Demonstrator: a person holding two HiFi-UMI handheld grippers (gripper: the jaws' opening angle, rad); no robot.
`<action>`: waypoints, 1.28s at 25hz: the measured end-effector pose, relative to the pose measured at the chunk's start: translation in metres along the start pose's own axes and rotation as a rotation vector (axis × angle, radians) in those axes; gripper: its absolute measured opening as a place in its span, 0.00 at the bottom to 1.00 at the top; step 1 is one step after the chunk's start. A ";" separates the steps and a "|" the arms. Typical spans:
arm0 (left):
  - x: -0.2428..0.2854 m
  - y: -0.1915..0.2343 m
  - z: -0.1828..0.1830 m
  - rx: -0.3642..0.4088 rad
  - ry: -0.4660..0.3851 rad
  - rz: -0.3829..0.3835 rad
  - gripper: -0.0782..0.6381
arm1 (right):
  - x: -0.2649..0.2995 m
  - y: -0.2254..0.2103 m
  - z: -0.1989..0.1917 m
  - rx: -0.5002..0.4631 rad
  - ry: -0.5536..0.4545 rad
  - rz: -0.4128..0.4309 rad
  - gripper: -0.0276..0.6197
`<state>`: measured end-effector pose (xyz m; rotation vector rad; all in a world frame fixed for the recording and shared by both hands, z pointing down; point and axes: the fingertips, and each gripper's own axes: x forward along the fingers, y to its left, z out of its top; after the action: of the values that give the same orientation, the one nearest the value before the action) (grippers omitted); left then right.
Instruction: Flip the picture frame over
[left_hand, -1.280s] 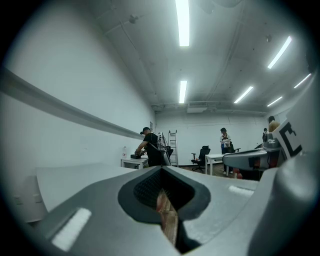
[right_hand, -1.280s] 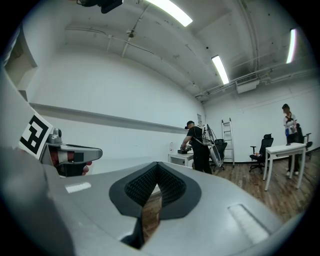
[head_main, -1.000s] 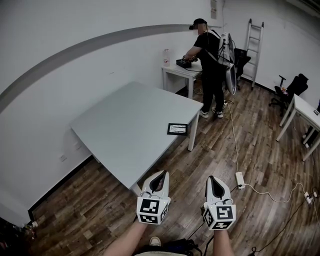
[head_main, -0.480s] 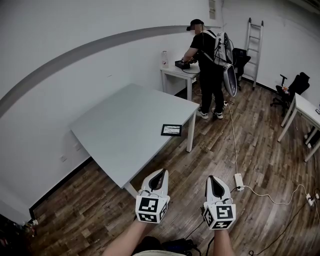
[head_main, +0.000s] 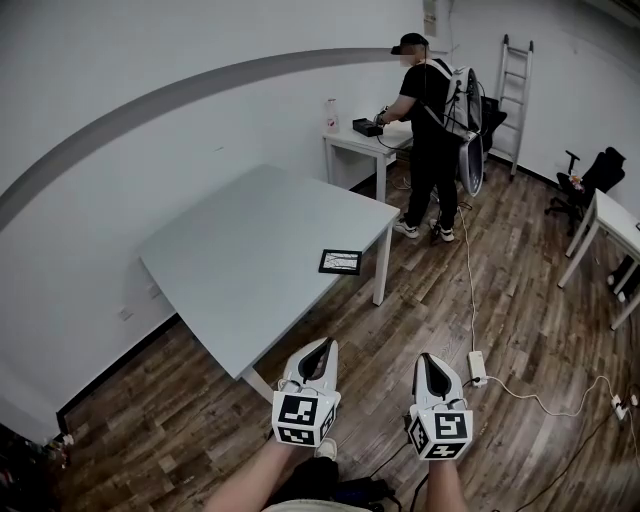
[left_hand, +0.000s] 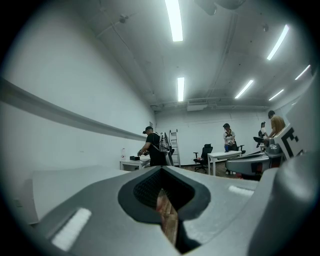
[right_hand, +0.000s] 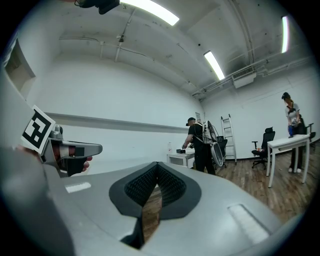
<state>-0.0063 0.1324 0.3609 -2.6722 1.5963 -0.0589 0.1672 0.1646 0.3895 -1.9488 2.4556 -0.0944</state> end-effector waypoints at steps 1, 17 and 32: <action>0.003 0.001 -0.001 0.001 0.001 -0.001 0.11 | 0.004 -0.001 -0.001 0.000 0.002 0.000 0.08; 0.081 0.058 -0.010 -0.034 0.006 -0.003 0.11 | 0.098 -0.006 -0.003 -0.030 0.051 0.002 0.08; 0.162 0.144 -0.008 -0.079 -0.014 -0.044 0.11 | 0.209 0.019 0.006 -0.091 0.091 -0.019 0.08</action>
<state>-0.0564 -0.0789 0.3652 -2.7607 1.5683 0.0219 0.1014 -0.0346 0.3895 -2.0488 2.5408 -0.0747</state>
